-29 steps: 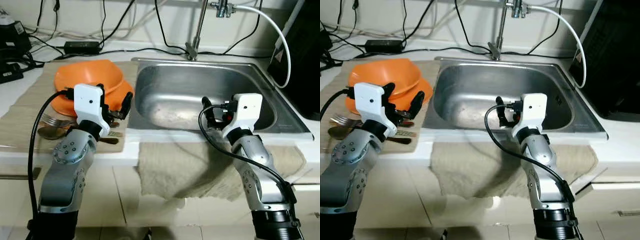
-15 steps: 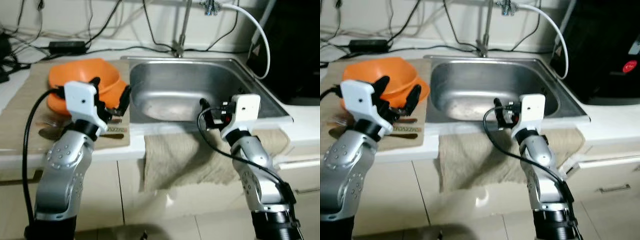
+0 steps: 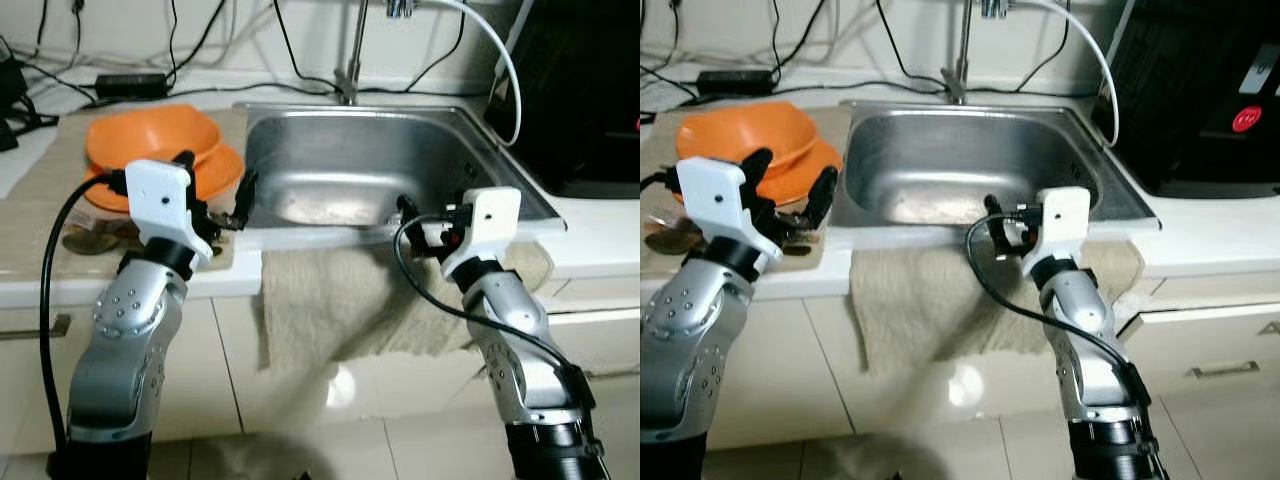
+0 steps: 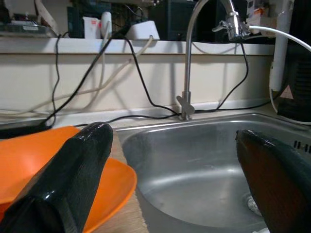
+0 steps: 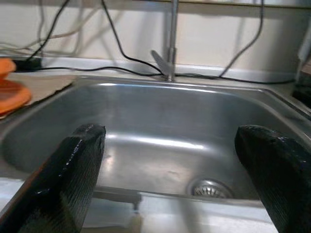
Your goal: Kitchen organization
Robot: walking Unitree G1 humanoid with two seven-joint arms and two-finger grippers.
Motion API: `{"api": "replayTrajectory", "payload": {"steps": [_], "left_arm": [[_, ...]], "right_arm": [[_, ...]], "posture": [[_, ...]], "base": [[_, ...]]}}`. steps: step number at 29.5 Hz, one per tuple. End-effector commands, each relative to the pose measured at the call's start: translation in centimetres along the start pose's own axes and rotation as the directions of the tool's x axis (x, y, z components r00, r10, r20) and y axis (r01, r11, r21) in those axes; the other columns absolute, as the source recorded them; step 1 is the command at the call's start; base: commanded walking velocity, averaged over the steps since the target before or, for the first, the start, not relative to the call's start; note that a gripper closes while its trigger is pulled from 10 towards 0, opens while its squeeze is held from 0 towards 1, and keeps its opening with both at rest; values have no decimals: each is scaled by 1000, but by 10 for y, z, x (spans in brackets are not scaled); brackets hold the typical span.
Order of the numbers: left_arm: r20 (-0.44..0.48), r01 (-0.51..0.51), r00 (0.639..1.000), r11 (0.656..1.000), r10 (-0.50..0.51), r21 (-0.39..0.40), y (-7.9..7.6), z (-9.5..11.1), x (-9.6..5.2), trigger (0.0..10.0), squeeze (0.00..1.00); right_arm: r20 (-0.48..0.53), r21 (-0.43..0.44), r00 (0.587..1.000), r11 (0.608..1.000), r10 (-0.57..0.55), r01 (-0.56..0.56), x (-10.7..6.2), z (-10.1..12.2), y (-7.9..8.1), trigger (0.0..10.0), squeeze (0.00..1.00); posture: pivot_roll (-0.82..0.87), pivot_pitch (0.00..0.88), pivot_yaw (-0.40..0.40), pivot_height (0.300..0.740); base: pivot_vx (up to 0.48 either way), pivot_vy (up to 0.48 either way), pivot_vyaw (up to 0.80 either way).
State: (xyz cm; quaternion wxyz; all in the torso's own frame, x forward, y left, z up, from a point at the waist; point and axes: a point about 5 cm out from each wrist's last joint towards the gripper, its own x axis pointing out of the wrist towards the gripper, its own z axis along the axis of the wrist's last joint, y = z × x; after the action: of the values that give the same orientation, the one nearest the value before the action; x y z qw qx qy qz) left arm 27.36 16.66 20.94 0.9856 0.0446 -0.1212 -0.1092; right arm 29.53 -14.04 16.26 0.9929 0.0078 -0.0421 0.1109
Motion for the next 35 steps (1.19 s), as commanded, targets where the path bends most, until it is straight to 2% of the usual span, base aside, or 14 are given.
{"api": "replayTrajectory", "payload": {"steps": [1, 12, 20, 26, 31, 35], "left_arm": [[23, -8, 1000, 1000, 7, 22, 0, 6, 0, 10000, 0], [15, -5, 1000, 1000, 5, 24, 3, 8, 2, 10000, 0], [32, 80, 996, 997, -80, 2, -8, 12, 4, 10000, 0], [49, 171, 984, 984, -169, -42, -22, 13, 3, 10000, 0], [52, 203, 978, 976, -200, -73, -26, 12, 0, 10000, 0], [54, 203, 978, 977, -199, -68, -25, 13, 0, 10000, 0]], "right_arm": [[42, -3, 999, 999, 32, -32, 1, 10, 4, 10000, 0], [73, 4, 996, 999, 52, -52, 2, 14, 6, 10000, 0], [147, 71, 989, 997, -9, -2, -1, 22, 0, 10000, 0], [189, 105, 980, 994, -60, 40, -7, 28, -8, 10000, 0], [213, 115, 975, 993, -63, 39, -10, 31, -8, 10000, 0], [210, 125, 976, 992, -56, 30, -11, 31, -6, 10000, 0]], "posture": [[-47, 0, -54, 740], [-43, 0, -52, 740], [-44, 0, -47, 740], [-54, 0, -39, 740], [-57, 0, -37, 740], [-60, 0, -38, 740]], "base": [[311, 0, 0], [365, 0, 727], [369, 0, 0], [346, 0, -690], [177, 0, -200], [0, 0, 0]]}}
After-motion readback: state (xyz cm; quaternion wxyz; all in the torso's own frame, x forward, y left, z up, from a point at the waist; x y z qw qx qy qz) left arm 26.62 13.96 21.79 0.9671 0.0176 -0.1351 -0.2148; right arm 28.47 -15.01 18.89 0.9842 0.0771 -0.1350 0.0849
